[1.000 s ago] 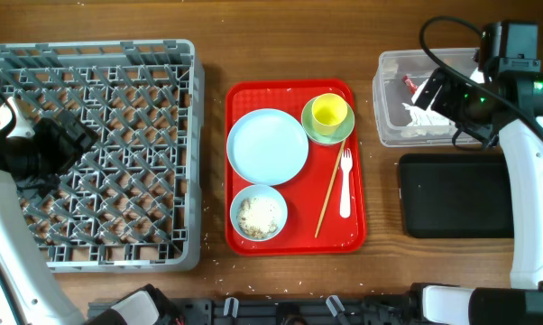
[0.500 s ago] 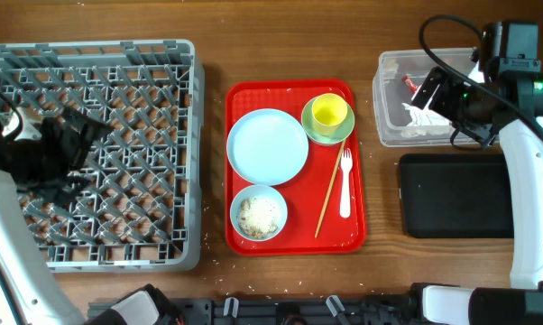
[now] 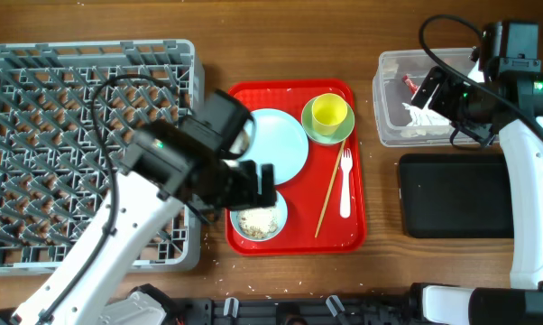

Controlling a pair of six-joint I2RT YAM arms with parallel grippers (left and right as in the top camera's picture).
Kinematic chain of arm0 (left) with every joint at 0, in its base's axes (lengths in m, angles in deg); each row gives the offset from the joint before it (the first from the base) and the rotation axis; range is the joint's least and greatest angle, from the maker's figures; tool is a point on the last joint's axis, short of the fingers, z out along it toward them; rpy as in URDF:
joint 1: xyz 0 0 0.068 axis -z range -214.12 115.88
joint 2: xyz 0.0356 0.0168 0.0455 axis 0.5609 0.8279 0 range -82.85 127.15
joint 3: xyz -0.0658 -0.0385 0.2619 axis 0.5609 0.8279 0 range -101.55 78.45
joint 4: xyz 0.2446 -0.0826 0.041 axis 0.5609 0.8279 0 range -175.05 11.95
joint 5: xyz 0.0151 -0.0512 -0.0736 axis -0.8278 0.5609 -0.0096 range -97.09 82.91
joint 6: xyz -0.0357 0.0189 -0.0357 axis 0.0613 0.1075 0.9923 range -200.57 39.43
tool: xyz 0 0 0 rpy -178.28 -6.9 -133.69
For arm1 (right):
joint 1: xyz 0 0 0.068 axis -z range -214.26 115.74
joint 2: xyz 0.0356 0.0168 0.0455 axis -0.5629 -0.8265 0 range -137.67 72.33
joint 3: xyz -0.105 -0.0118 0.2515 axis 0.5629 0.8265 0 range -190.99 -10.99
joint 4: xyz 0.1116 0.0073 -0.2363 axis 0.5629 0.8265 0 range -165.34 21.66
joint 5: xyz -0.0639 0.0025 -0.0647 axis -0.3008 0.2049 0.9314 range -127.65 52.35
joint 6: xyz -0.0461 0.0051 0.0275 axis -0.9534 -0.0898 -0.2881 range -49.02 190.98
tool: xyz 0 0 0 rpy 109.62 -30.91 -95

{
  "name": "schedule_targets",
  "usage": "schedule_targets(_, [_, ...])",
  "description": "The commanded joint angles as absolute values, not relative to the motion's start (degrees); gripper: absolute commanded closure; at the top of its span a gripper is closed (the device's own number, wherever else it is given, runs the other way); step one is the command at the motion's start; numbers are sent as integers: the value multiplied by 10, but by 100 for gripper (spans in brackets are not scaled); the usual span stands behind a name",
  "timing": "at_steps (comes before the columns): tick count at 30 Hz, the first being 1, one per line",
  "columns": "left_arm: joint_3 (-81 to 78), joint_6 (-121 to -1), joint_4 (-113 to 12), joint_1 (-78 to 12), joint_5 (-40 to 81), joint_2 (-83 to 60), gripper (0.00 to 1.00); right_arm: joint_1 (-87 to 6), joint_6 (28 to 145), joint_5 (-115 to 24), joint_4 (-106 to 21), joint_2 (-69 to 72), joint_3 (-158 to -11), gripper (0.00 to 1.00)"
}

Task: Sort waste into correct bins and load items into the dishwasher rack

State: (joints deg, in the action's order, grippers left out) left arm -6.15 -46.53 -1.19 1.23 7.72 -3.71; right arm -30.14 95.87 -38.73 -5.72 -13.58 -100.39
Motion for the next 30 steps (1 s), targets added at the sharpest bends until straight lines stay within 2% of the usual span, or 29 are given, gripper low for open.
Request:
schedule_targets(1, [-56,-417,-71,75,18,-41,0,-302,966,-390,-59,-136,-1010,0])
schedule_targets(4, [-23,-389,-132,127,10,-22,0,-302,966,-390,-58,-136,-1010,0])
schedule_targets(6, [8,-339,-156,152,-44,9,2,-302,967,-390,-59,-136,-1010,0])
schedule_targets(8, [20,-299,-163,160,-84,63,15,-302,966,-390,-59,-136,-1010,0])
schedule_targets(12, [20,-286,-197,161,-84,168,35,-302,967,-390,-58,-136,-1010,0])
schedule_targets(15, [20,-269,-232,175,-64,247,46,-302,966,-390,-59,-136,-1010,0])
schedule_targets(21, [20,-269,-258,190,-66,303,48,-302,967,-390,-59,-136,-1010,0])
schedule_targets(22, [20,-269,-257,190,-72,303,51,-302,966,-390,-59,-136,-1010,0])
schedule_targets(25, [20,-269,-257,190,-76,303,61,-302,966,-390,-59,-136,-1010,0])
schedule_targets(26, [20,-269,-257,190,-76,303,67,-302,966,-390,-59,-136,-1010,0])
schedule_targets(28, [20,-270,-254,190,-76,303,89,-302,966,-390,-59,-136,-1010,0])
schedule_targets(29, [20,-270,-251,190,-76,303,96,-302,966,-390,-59,-136,-1010,0])
schedule_targets(30, [20,-270,-248,190,-76,303,96,-302,966,-390,-59,-136,-1010,0])
